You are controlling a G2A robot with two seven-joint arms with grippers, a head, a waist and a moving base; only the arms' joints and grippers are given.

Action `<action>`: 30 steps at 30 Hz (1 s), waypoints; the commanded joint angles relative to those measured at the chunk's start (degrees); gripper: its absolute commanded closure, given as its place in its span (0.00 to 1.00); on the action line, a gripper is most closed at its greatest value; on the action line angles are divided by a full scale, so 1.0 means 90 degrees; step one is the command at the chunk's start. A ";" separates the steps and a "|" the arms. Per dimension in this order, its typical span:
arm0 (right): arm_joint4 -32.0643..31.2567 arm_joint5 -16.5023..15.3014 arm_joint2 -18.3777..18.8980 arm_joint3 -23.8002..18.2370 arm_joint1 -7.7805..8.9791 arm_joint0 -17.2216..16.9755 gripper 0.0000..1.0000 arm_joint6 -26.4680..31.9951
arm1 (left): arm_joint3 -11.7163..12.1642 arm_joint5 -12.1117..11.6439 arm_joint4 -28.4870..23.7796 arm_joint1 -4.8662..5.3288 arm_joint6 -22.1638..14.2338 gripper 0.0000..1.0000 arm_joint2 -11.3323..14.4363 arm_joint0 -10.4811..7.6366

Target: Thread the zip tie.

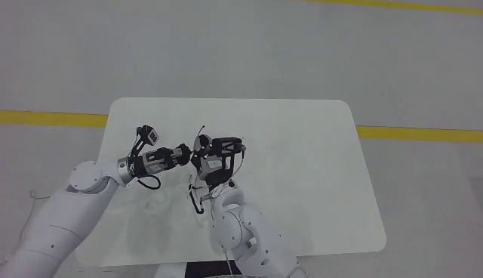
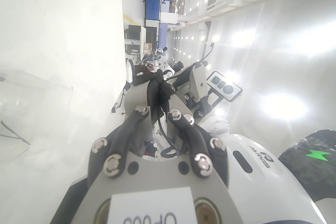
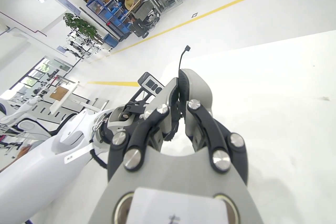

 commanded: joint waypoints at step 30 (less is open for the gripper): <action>0.0033 -0.0034 -0.0114 0.0042 0.0045 0.0120 1.00 0.0100 | 0.0000 0.0000 0.0000 0.0000 0.0000 1.00 0.0000 0.0000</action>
